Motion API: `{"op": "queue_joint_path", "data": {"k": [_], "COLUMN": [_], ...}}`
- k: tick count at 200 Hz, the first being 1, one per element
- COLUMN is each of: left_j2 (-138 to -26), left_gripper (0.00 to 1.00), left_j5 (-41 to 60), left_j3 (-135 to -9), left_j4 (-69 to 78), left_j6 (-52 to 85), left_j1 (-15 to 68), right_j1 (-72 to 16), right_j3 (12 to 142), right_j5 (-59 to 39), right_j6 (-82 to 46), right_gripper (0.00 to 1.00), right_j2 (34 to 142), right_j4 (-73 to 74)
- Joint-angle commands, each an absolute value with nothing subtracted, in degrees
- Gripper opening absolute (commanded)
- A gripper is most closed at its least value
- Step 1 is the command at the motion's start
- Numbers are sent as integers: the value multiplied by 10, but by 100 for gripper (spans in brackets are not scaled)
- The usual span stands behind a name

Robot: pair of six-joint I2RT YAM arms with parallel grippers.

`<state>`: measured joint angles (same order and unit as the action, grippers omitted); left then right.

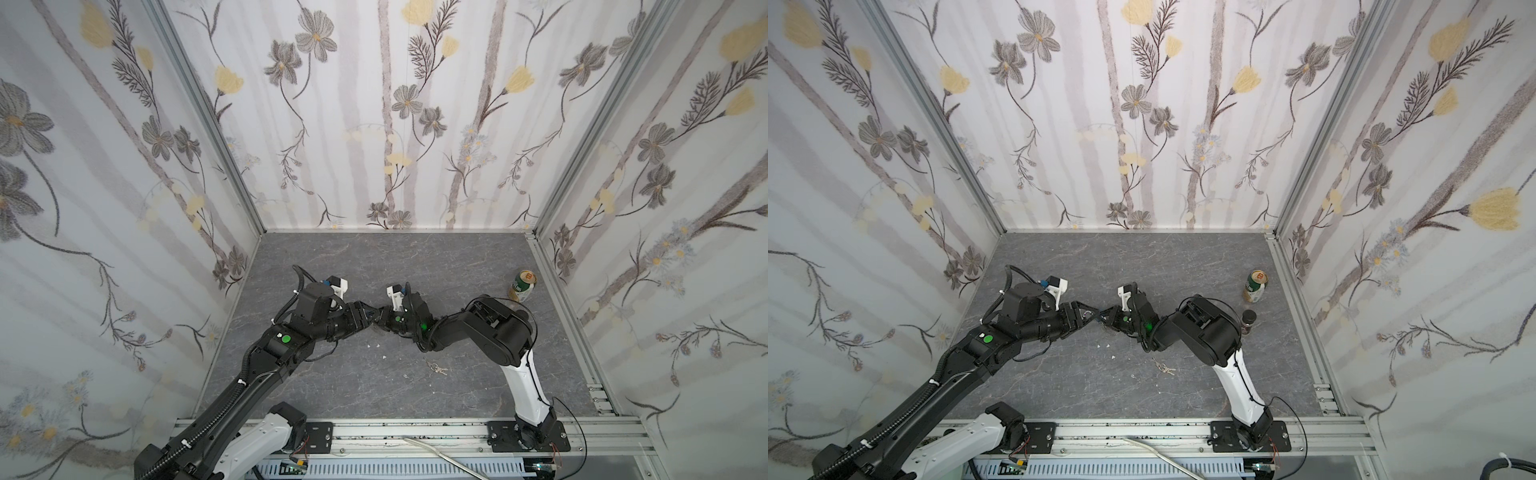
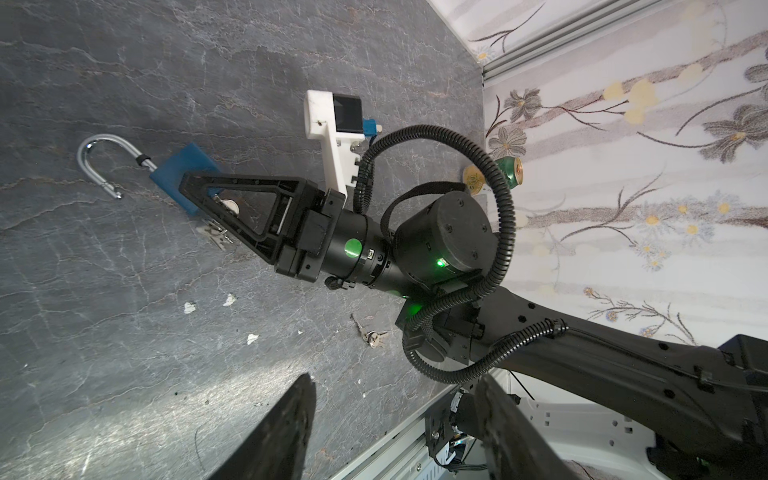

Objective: Unlock with the key

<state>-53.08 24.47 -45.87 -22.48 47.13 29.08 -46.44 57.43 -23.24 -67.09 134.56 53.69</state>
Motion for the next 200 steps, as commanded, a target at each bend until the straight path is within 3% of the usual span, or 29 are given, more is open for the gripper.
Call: {"op": "queue_joint_path", "data": {"k": [1,53,95,145,200], "left_j2": [-530,-531,-527,-529,-530], "left_gripper": [63,63,63,64,64], "left_j5": [243,243,230,222,225], "left_j3": [-456,-454,-453,-448,-441], "left_j4": [-206,-204,-210,-205,-193], "left_j6": [476,478,479,482,489], "left_j1": [290,290,290,290,290], "right_j1": [-465,-465,-463,-462,-461], "right_j3": [580,585,562,538,533], "right_j5": [-232,-235,-209,-152,-145], "right_j6": [-690,-684,-648,-558,-527], "right_gripper": [11,28,31,42,42], "right_j2": [1350,1352,1306,1221,1202], "right_j4": [554,525,466,319,276]}}
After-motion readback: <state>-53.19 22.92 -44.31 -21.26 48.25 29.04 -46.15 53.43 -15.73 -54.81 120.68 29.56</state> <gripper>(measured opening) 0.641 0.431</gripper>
